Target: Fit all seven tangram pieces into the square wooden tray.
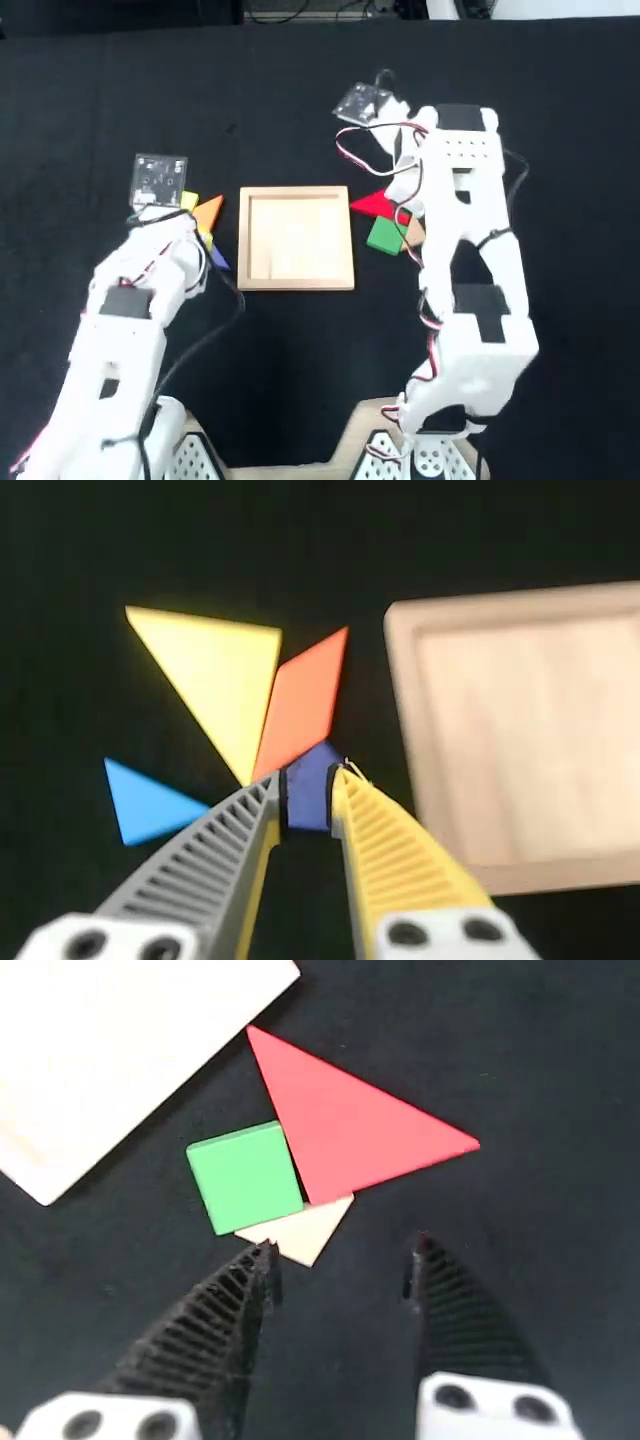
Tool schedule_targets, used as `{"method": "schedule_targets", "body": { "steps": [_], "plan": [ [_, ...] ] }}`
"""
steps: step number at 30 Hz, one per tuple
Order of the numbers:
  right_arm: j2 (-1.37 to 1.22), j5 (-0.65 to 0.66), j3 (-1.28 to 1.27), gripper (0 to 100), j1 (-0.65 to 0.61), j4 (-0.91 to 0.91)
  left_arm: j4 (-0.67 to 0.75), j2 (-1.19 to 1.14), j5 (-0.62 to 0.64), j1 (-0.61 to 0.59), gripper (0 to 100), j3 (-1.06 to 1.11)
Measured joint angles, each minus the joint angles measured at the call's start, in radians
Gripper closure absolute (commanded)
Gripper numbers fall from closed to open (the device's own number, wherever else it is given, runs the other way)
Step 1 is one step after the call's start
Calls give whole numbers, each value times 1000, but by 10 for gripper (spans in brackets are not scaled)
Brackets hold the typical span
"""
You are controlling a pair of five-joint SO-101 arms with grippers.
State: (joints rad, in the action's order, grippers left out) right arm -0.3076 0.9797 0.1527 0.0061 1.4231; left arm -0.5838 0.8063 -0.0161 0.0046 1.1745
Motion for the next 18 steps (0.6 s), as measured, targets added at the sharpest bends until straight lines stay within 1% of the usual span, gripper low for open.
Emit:
{"method": "schedule_targets", "body": {
  "steps": [3, 5, 9, 13, 18],
  "plan": [
    [-38, 49, 0, 773, 0, -9, 152, -95, 0, -41, 905, 60],
    [-58, 69, 3, 771, -15, -9, 210, -107, 0, -60, 905, 77],
    [-129, 123, 21, 769, -58, -11, 245, -117, 0, -74, 905, 80],
    [-207, 184, 21, 769, -74, -11, 264, -120, 0, -75, 906, 81],
    [-284, 201, 129, 772, -69, -11, 353, -120, 0, -75, 906, 141]
  ]
}}
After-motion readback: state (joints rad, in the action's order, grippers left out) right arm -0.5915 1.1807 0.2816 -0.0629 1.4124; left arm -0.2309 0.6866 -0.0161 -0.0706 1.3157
